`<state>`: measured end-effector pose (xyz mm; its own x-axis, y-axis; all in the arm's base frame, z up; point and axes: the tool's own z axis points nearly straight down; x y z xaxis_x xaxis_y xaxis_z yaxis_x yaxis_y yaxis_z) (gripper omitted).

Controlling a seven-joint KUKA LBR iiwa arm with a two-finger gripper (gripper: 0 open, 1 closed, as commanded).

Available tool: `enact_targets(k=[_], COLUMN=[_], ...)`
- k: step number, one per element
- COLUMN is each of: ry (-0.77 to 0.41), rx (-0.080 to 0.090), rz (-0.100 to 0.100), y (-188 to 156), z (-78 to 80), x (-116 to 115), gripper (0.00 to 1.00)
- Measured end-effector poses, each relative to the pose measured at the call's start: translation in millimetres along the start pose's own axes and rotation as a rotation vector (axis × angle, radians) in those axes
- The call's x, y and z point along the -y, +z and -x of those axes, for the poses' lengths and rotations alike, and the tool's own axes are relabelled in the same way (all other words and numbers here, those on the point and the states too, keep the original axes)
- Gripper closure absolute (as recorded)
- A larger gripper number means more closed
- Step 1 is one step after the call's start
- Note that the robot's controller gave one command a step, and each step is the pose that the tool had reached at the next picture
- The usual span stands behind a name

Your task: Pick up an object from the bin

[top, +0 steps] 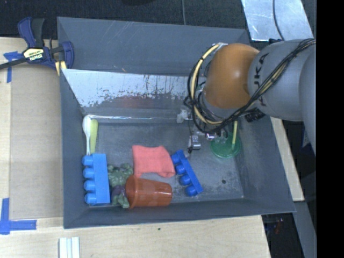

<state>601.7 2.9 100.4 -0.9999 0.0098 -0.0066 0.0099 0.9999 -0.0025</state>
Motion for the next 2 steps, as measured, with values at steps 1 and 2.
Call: enact_targets(k=[1, 2], ry=[-0.044, -0.25], rx=[0.007, 0.0], rz=[0.005, -0.001], y=[9.2, -34.4], z=[-13.0, -14.9], x=[-22.0, -13.9], gripper=[0.0, 0.0])
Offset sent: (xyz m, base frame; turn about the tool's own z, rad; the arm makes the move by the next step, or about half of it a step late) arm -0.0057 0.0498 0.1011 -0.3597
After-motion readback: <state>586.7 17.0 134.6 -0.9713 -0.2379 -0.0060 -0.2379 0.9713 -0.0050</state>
